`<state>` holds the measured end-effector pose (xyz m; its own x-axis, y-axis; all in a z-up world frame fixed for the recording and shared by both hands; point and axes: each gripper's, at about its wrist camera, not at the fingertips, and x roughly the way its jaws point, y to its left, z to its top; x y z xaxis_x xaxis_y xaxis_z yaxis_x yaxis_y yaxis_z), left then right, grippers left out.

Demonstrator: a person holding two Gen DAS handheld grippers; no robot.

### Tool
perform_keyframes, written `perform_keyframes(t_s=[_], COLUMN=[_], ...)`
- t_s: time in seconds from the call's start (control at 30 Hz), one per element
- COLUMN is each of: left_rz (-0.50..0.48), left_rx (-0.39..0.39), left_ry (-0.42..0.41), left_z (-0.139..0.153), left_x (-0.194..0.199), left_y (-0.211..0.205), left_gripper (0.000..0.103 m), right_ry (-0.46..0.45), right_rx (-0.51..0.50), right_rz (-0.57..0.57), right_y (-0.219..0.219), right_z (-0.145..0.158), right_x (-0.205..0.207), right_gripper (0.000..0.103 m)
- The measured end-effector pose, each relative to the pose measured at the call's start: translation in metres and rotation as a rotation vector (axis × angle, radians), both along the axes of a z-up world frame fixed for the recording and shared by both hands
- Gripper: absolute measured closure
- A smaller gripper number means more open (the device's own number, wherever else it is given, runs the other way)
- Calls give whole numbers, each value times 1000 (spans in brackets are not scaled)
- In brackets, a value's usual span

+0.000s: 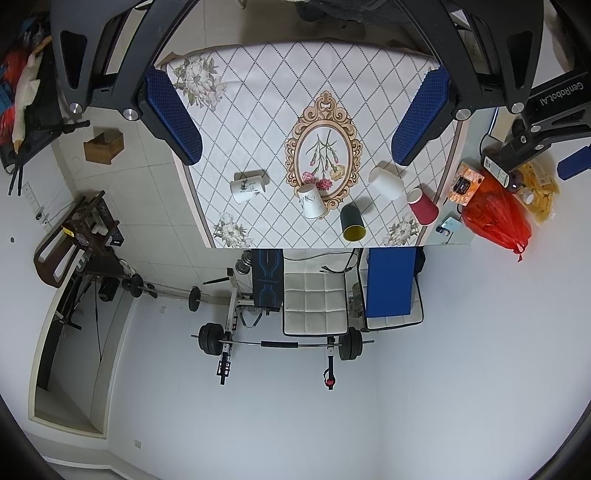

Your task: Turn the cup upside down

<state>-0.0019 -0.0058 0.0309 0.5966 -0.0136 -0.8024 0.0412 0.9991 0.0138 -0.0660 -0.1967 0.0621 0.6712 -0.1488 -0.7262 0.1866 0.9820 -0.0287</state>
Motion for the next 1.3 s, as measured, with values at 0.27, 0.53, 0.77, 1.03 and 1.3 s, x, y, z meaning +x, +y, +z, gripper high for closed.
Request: perform_keyframes(t_s=[0.27,0.53,0.77,1.03,1.3], left_rz=[-1,13,91,164,214], left_rx=[0,5,26,68,55], left_ry=[1,18,62,229,418], left_z=[0,0,-32,-108,-197], left_x=[0,8,25,75,154], left_y=[0,-3,-4,12,41], left_gripper=[0,0,0,0,0], right_ry=[-12,-9,40,199,383], right_rx=[4,18,42,34,34], right_rz=[20,25,33,72,79], right_y=[1,2,-13,-16,2], right_z=[1,4,-12,-98,-215], right_x=[0,1,23,72,134], right_gripper=[0,0,0,0,0])
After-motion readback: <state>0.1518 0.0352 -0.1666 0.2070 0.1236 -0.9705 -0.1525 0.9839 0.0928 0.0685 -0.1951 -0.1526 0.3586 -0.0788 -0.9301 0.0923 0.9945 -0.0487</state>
